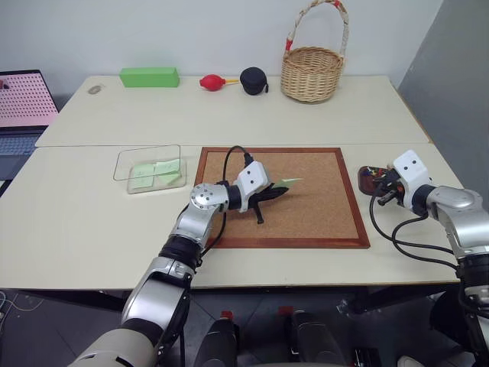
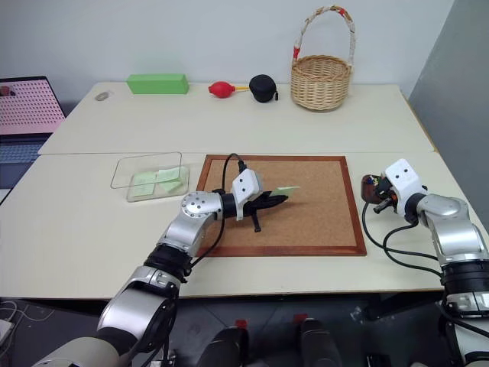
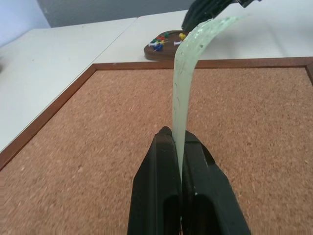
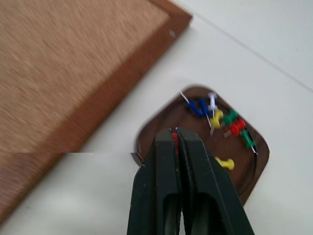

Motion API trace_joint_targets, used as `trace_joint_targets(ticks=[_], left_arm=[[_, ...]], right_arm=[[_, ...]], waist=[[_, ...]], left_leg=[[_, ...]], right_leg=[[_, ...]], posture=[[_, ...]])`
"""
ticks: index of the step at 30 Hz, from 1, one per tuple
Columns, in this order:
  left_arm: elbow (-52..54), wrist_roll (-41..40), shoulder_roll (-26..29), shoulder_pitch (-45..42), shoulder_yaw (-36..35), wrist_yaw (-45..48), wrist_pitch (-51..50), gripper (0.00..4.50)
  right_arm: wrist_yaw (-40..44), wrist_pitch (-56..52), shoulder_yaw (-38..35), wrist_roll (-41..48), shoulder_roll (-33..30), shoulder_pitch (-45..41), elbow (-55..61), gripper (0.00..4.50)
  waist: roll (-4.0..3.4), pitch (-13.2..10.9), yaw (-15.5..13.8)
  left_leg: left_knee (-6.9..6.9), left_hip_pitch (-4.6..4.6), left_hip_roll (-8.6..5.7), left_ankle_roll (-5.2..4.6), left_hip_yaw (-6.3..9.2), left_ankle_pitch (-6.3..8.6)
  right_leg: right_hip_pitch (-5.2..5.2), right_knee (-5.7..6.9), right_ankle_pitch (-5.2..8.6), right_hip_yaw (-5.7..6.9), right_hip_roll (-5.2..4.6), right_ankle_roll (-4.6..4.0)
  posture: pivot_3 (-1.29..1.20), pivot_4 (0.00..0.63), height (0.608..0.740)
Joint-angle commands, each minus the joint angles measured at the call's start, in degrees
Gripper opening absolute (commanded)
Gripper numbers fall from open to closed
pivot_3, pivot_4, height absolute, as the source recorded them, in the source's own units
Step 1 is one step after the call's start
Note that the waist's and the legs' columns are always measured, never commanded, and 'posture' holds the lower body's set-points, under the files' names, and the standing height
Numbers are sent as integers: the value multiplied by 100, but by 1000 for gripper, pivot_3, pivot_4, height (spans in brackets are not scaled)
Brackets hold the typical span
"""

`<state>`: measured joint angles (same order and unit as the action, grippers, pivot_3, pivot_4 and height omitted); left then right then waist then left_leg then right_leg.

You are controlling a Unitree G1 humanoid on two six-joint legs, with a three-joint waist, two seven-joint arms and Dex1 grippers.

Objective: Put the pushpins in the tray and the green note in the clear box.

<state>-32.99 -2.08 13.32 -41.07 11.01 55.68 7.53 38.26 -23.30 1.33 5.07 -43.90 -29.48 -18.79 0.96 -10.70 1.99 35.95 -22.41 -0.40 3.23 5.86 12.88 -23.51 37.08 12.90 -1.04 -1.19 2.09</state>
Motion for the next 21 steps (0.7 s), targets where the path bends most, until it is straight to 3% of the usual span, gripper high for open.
trace_joint_targets(ticks=[1, 11, 16, 21], left_arm=[[419, -62, 45, 29, -25, -68, -137, 0], [573, -69, 62, 66, -26, -116, -280, 0], [712, -184, 98, 1, -171, -219, -424, 0], [1611, -334, 611, 42, -599, -488, -1124, 0]], right_arm=[[-85, 398, 8, -261, 38, -388, -471, 461], [-34, 656, -66, -406, 123, -569, -819, 2454], [104, 619, -268, -202, 46, -487, -321, 2454], [982, 525, -312, 491, 44, -129, 1166, 2454]], waist=[[0, 0, -4], [0, 0, -8], [-1, 0, -4], [-2, -1, 19]], left_leg=[[0, 0, 0, 0, 0, 0], [0, 0, -1, 0, -2, 0], [0, 1, 0, 0, -2, 0], [0, 1, 3, 0, 1, 0]], right_leg=[[0, 0, 0, 0, 0, 0], [1, -1, -1, -2, -1, 0], [1, 1, -1, -2, 0, 0], [0, 2, -1, 0, 2, 0]], posture=[[0, 150, 740], [0, 150, 740], [0, 150, 740], [0, 150, 740]])
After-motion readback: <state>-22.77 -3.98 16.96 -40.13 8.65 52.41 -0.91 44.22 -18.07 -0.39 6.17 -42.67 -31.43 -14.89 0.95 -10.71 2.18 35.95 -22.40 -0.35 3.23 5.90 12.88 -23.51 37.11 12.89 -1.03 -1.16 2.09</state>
